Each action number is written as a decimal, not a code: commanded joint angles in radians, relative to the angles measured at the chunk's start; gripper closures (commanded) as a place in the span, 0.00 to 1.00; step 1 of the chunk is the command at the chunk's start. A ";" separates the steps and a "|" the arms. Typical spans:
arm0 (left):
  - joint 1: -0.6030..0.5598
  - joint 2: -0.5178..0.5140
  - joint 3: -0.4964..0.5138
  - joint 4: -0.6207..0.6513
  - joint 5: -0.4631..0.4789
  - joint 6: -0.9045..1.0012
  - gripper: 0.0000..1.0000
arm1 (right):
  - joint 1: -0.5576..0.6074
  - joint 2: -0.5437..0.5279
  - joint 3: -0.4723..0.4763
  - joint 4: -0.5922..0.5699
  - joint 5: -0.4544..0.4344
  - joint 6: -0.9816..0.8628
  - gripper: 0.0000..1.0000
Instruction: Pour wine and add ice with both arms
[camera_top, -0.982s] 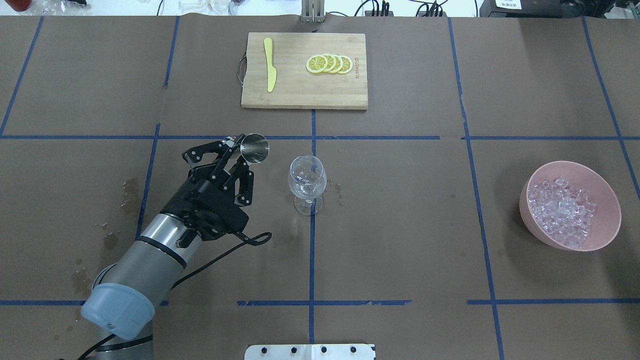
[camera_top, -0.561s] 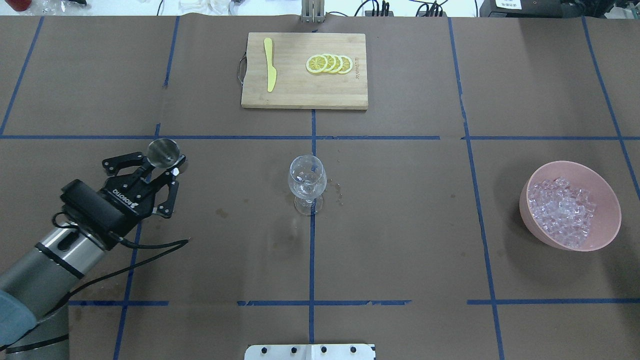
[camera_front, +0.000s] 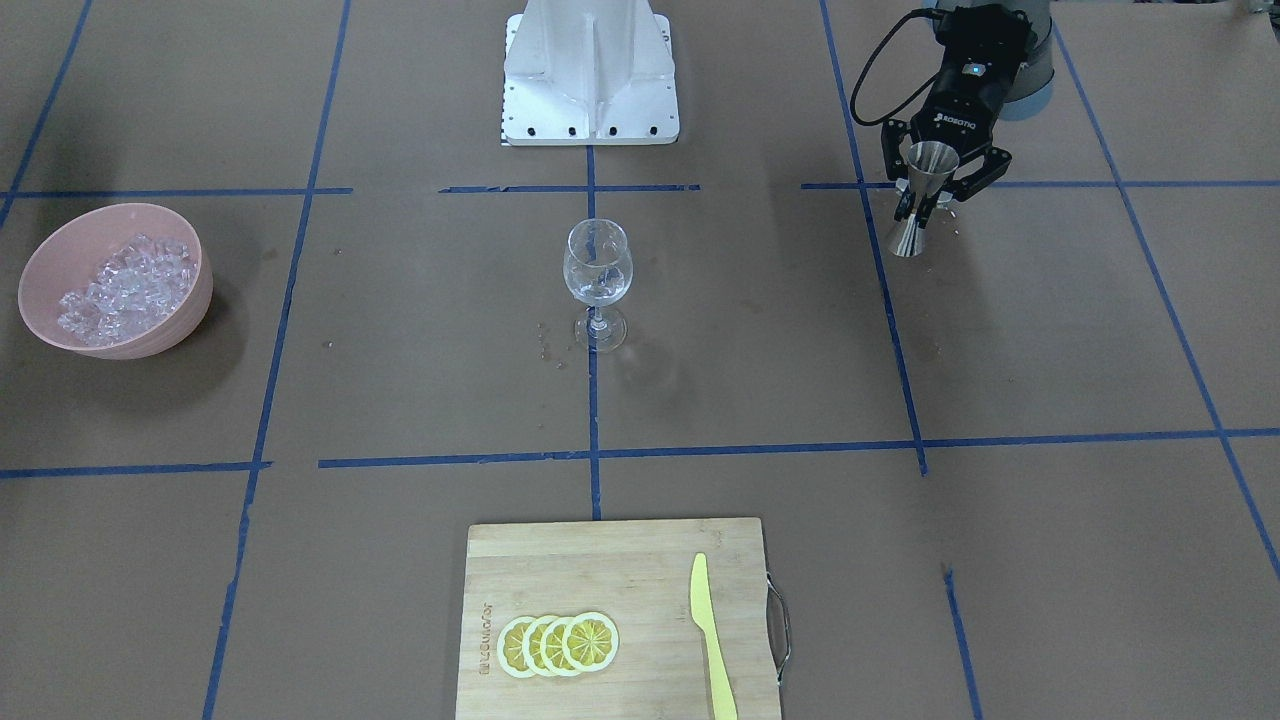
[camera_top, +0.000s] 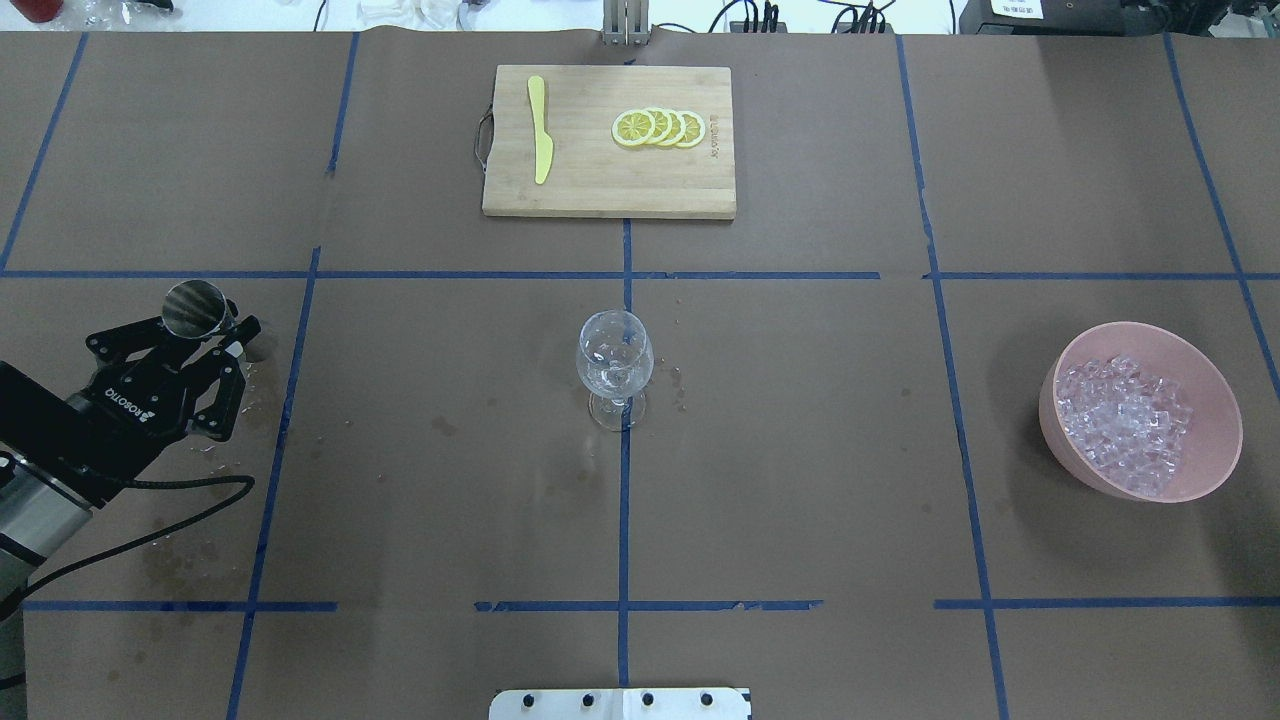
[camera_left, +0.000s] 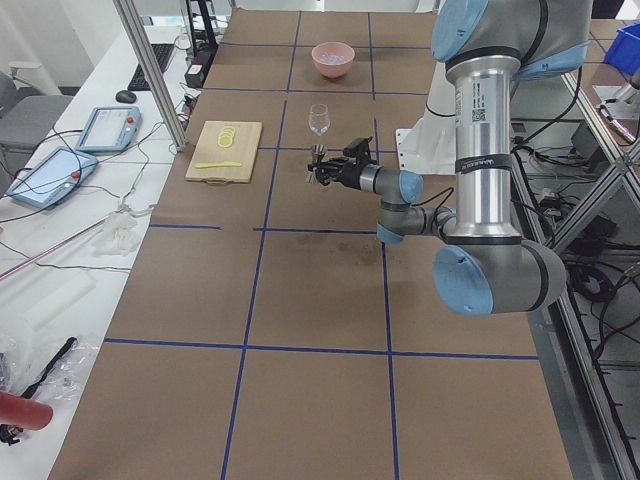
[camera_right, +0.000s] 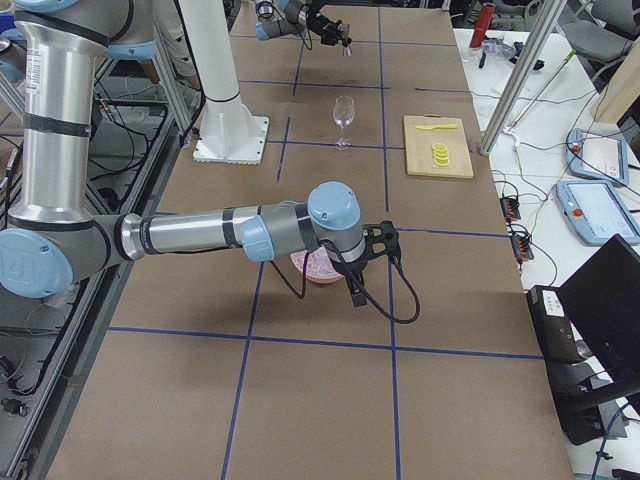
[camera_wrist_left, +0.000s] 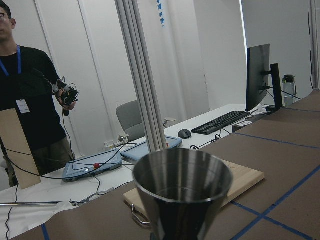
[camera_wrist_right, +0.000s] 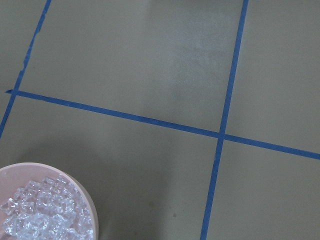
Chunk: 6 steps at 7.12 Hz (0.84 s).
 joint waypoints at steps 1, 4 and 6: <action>-0.010 0.004 0.045 0.111 -0.013 -0.202 1.00 | 0.000 0.004 0.001 0.000 0.000 -0.002 0.00; -0.005 -0.021 0.182 0.156 0.002 -0.402 1.00 | 0.000 0.010 0.003 0.000 0.000 0.000 0.00; 0.002 -0.059 0.268 0.139 0.109 -0.403 1.00 | 0.000 0.011 0.003 0.000 0.000 0.000 0.00</action>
